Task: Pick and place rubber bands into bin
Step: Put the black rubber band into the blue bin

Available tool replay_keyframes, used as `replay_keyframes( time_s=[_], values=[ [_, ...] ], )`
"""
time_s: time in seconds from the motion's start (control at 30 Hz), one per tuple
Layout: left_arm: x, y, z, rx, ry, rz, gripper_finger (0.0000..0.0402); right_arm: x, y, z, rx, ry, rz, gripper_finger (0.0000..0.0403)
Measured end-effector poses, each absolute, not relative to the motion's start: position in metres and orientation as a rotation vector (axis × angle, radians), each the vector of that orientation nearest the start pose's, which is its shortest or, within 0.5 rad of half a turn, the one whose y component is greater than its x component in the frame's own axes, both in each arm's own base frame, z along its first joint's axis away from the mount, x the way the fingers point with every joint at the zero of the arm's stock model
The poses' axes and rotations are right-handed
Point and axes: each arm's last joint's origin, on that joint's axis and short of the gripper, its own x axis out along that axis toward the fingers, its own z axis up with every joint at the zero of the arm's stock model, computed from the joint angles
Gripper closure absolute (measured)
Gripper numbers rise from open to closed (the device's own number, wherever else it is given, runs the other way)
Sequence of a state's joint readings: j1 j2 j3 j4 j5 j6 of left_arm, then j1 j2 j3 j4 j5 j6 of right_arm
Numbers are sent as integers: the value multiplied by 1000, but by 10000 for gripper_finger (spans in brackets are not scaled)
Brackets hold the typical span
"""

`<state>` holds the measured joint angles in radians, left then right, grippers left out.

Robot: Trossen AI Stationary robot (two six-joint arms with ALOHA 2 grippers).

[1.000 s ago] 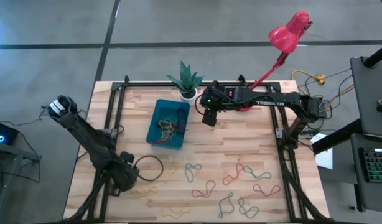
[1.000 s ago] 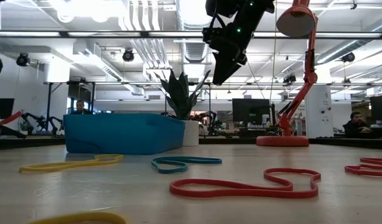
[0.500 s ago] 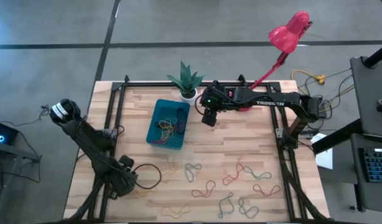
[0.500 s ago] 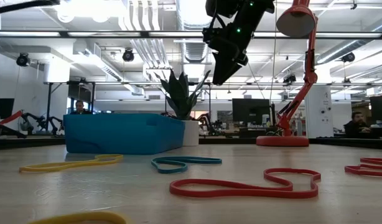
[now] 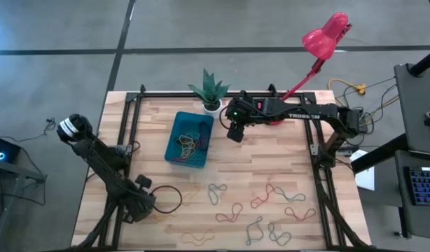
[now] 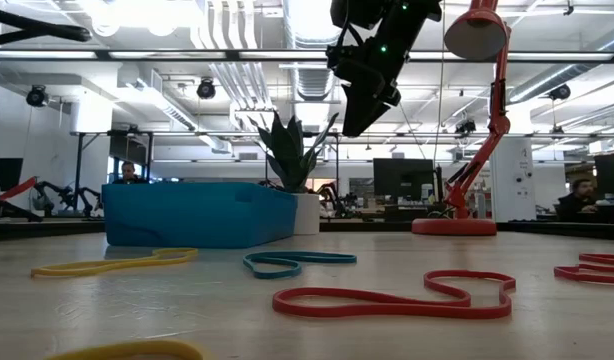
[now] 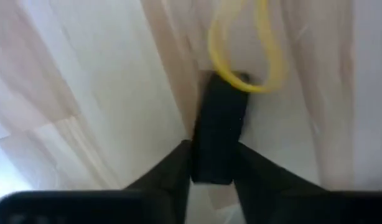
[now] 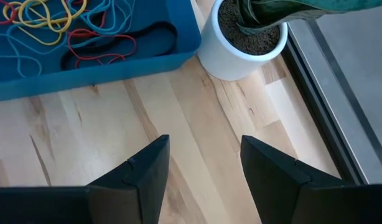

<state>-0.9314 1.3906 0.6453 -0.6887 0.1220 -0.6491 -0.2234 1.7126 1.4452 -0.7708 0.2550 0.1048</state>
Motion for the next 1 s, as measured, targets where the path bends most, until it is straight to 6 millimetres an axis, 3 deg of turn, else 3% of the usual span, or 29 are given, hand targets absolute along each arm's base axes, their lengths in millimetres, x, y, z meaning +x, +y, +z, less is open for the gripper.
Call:
replay_keyframes(
  time_s=[0.13, 0.23, 0.33, 0.43, 0.57, 0.7, 0.83, 0.93, 1.0],
  values=[
    [119, -166, 153, 49, 1546, -407, 389, 348, -86, 275, 76, 1025, -488, 218],
    [111, -152, 166, 37, 1606, -373, 394, 348, -86, 275, 73, 1026, -487, 218],
    [104, -132, 192, 38, 1609, -291, 400, 347, -86, 275, 70, 1028, -485, 218],
    [100, -104, 224, 51, 1519, -150, 400, 347, -86, 275, 66, 1029, -483, 218],
    [103, -67, 260, -40, 1277, 41, 401, 348, -86, 275, 59, 1029, -481, 218],
    [124, -40, 276, -112, 1034, 145, 401, 347, -86, 275, 60, 1030, -481, 218],
    [168, -11, 286, -163, 734, 252, 401, 348, -86, 275, 66, 1028, -486, 218],
    [196, 19, 279, -205, 636, 370, 401, 347, -86, 275, 68, 1027, -489, 218],
    [205, 39, 263, -225, 715, 430, 401, 347, -86, 275, 67, 1028, -489, 218]
  ],
)
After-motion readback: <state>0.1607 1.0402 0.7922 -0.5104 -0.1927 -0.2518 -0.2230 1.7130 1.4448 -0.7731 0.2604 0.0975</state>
